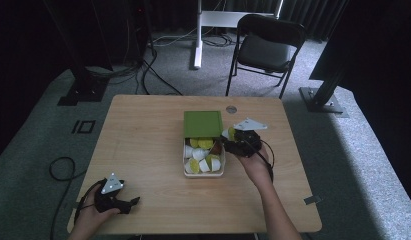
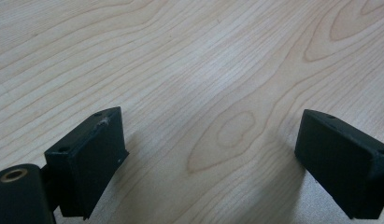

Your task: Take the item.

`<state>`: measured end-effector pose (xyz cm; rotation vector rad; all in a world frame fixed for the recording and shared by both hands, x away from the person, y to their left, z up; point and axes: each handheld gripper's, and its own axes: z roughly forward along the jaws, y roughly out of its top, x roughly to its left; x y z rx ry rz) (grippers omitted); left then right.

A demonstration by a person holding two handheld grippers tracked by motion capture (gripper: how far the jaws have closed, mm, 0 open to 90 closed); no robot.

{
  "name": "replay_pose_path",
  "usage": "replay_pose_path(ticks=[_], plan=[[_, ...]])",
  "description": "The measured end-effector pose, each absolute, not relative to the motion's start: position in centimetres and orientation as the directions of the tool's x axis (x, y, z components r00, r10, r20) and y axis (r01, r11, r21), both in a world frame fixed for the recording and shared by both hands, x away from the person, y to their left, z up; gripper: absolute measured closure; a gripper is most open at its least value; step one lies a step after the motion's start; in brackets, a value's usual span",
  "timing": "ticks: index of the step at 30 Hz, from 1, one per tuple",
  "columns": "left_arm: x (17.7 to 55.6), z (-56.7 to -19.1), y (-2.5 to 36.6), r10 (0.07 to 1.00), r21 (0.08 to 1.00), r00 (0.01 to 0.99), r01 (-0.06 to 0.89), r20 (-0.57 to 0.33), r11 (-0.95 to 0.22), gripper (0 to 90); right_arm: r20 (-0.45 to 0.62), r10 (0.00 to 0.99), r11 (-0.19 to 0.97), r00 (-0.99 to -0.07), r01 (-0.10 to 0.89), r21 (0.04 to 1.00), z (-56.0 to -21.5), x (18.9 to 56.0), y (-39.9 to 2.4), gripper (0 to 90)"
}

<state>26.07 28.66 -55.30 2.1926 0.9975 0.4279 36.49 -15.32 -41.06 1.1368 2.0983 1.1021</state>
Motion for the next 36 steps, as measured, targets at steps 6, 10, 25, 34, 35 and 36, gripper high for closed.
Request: replay_pose_path(ticks=[6,10,25,34,35,36], plan=[[26.1,-55.3,28.7,0.758,0.7,0.652,0.533,0.018,-0.475,9.6,-0.065,0.885,0.303,-0.461,0.465,0.832,-41.9,37.5,-16.9,39.5],[26.1,-55.3,28.7,0.758,0.7,0.652,0.534,0.016,-0.474,9.6,-0.06,0.903,0.286,-0.425,0.492,0.822,-42.9,38.1,-17.7,39.5],[26.1,-55.3,28.7,0.758,0.7,0.652,0.534,0.016,-0.474,9.6,-0.052,0.947,0.243,-0.316,0.603,0.76,-47.7,40.8,-21.0,39.5],[26.1,-55.3,28.7,0.758,0.7,0.652,0.534,0.016,-0.474,9.6,-0.046,0.96,0.223,-0.276,0.656,0.721,-50.3,42.1,-22.3,39.5],[26.1,-55.3,28.7,0.758,0.7,0.652,0.534,0.017,-0.475,9.6,-0.042,0.962,0.218,-0.271,0.661,0.719,-50.5,42.2,-22.4,39.5],[26.1,-55.3,28.7,0.758,0.7,0.652,0.534,0.017,-0.474,9.6,-0.042,0.962,0.217,-0.269,0.665,0.715,-50.7,42.3,-22.5,39.5]])
